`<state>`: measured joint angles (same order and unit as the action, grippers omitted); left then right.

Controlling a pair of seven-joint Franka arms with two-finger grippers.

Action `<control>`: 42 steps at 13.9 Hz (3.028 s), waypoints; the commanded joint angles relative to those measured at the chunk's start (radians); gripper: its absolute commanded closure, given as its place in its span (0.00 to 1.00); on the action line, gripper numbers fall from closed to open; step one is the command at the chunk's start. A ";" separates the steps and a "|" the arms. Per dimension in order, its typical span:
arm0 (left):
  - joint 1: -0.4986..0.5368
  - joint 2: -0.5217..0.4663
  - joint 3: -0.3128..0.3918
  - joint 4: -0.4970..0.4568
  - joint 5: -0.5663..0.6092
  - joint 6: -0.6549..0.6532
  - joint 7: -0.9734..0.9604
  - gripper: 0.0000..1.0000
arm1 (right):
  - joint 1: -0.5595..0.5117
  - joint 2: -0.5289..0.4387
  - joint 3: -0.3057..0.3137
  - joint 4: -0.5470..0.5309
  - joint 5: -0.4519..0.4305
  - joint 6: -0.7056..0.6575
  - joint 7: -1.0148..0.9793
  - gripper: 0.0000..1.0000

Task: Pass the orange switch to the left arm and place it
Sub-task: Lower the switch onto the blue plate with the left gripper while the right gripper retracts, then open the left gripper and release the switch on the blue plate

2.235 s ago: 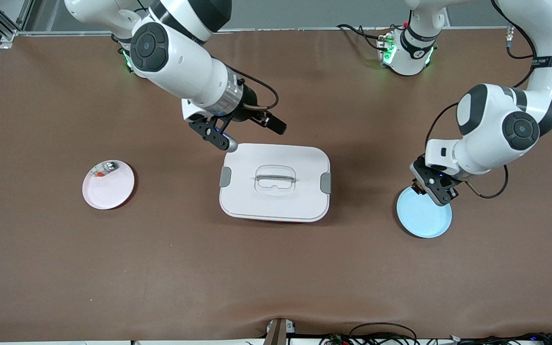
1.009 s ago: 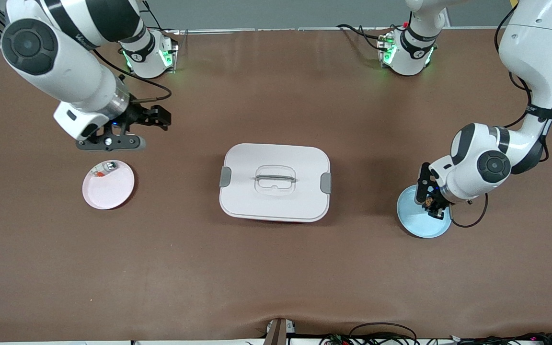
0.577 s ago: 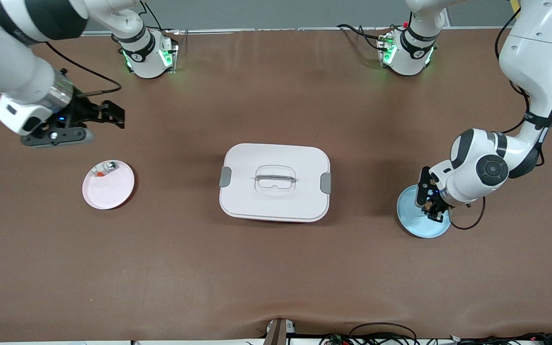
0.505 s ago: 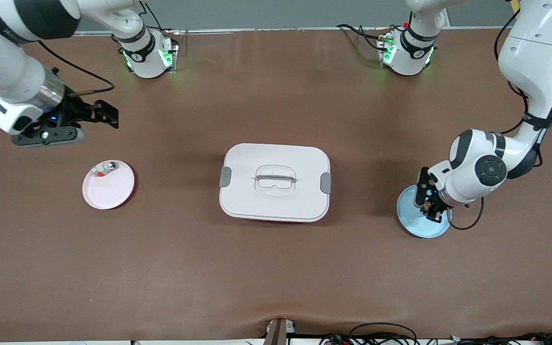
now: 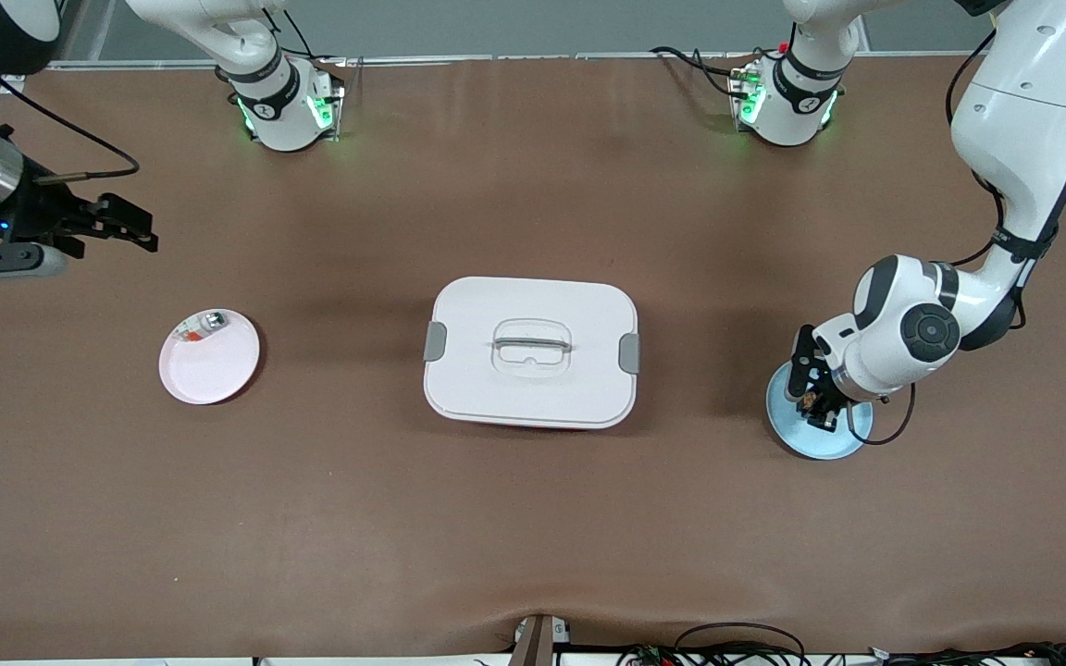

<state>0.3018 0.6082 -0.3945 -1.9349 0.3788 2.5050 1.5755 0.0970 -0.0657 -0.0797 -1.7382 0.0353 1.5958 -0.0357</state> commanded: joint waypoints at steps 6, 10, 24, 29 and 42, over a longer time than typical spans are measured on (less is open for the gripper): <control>0.016 -0.010 -0.003 -0.010 0.022 -0.011 -0.060 0.76 | -0.063 0.075 0.017 0.195 -0.014 -0.112 -0.007 0.00; 0.019 -0.002 -0.001 -0.012 0.022 -0.012 -0.081 0.76 | -0.071 0.081 0.017 0.213 -0.015 -0.111 -0.009 0.00; 0.020 -0.128 -0.052 0.157 -0.091 -0.386 -0.382 0.00 | -0.108 0.095 0.028 0.213 0.000 -0.120 -0.010 0.00; 0.042 -0.235 -0.050 0.284 -0.208 -0.597 -0.611 0.00 | -0.117 0.095 0.035 0.218 0.000 -0.122 -0.010 0.00; 0.036 -0.489 -0.055 0.336 -0.299 -0.797 -1.646 0.00 | -0.106 0.089 0.031 0.247 -0.022 -0.120 -0.004 0.00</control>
<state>0.3349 0.1421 -0.4488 -1.6178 0.1106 1.7511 0.0023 0.0047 0.0183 -0.0625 -1.5243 0.0319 1.4947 -0.0362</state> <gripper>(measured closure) 0.000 0.000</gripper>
